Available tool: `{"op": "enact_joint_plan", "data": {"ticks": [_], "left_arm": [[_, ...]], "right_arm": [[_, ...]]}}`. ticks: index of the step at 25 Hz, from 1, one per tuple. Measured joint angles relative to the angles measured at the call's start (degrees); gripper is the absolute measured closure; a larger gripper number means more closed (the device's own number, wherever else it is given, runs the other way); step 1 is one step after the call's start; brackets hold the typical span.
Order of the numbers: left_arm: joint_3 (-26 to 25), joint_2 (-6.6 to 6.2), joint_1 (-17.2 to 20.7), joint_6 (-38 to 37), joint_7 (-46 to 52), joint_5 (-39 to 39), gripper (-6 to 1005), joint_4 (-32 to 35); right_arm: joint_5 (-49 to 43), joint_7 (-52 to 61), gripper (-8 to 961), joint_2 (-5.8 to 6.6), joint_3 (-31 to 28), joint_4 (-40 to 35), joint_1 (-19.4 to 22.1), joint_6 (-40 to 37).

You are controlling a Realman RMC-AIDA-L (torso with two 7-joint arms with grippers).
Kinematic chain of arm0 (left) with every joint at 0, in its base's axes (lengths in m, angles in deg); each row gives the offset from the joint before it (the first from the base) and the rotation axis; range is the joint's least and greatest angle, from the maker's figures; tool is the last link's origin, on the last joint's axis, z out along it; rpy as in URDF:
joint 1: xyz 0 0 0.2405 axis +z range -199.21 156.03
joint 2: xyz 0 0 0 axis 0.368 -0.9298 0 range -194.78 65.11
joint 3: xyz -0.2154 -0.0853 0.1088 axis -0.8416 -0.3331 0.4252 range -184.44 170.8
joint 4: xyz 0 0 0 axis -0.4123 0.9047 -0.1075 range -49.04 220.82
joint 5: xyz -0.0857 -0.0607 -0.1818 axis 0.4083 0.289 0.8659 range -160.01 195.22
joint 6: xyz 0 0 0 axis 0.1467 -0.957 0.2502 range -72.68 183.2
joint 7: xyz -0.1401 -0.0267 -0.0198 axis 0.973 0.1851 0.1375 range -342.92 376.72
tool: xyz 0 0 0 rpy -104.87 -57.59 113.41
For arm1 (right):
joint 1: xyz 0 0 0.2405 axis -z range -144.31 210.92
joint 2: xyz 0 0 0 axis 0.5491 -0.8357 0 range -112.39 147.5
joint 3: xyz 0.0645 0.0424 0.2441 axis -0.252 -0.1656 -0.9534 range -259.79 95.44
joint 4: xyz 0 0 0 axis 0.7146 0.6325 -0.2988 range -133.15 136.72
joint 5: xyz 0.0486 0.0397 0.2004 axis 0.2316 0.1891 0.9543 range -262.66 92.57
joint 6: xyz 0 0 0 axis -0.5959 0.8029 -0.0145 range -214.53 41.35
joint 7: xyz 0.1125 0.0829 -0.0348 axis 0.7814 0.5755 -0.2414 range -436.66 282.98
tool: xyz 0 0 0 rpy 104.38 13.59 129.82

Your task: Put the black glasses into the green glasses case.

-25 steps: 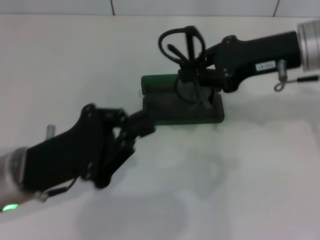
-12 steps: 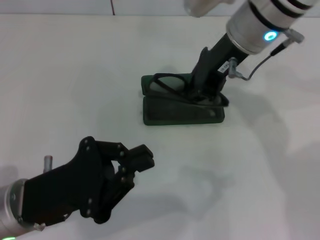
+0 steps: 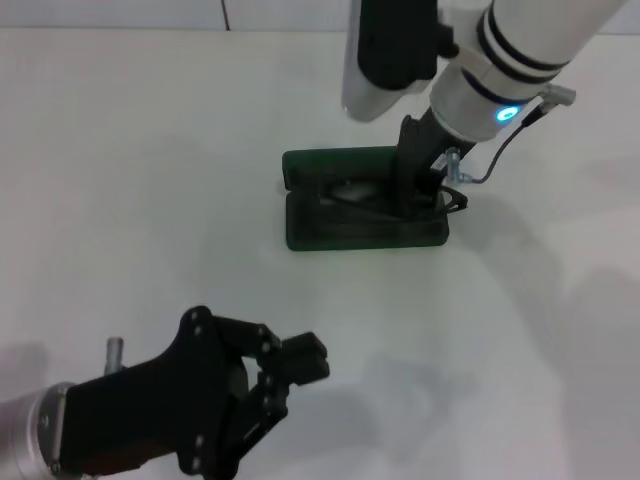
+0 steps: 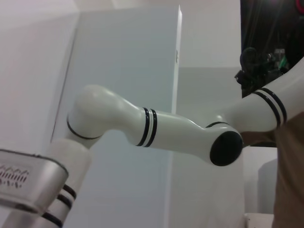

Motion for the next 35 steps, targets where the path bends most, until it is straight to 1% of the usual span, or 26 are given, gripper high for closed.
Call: {"op": "enact_joint_plan", "data": {"ticks": [4,9,11,13,15,17,25,26,35], "left_arm": [[0.07,0.02,-0.20,0.00,0.34,-0.59,929,-0.25],[0.05,0.06,-1.74,0.02,0.79,-2.06,929,-1.10],[-0.10,0.29,-2.35,0.20,0.36,-2.43,928,-1.78],[-0.12,0.83,-2.51,0.81,-0.58,-2.58,928,-2.08],[-0.04,1.08,-2.53,1.18,-0.85,-2.90,928,-2.14],[0.00,1.41,-2.52,1.70,-0.95,-3.70,928,-2.16],[0.04,1.52,-2.00,2.17,-1.02,-4.15,928,-2.38],[-0.09,1.52,-2.14,2.23,-1.42,-4.16,928,-3.44],[-0.01,1.52,-2.51,2.89,-2.04,-4.13,927,-4.41]], "right_arm": [[1.05,0.11,837,-0.02,3.51,1.70,-1.37,2.85],[2.24,0.56,836,-0.04,4.06,3.88,-4.07,3.97],[3.29,0.59,836,-0.05,4.82,5.37,-5.05,4.26],[3.74,0.66,837,-0.05,5.33,5.69,-5.24,4.58],[4.78,1.40,837,-0.06,7.17,6.62,-5.73,5.63],[4.82,1.81,837,-0.06,7.52,6.86,-5.92,5.88],[4.96,4.70,837,-0.06,12.29,7.42,-7.57,6.71],[4.91,4.86,837,-0.06,12.81,7.46,-7.74,6.91],[4.94,5.08,836,-0.05,14.87,8.19,-8.13,9.05]]}}
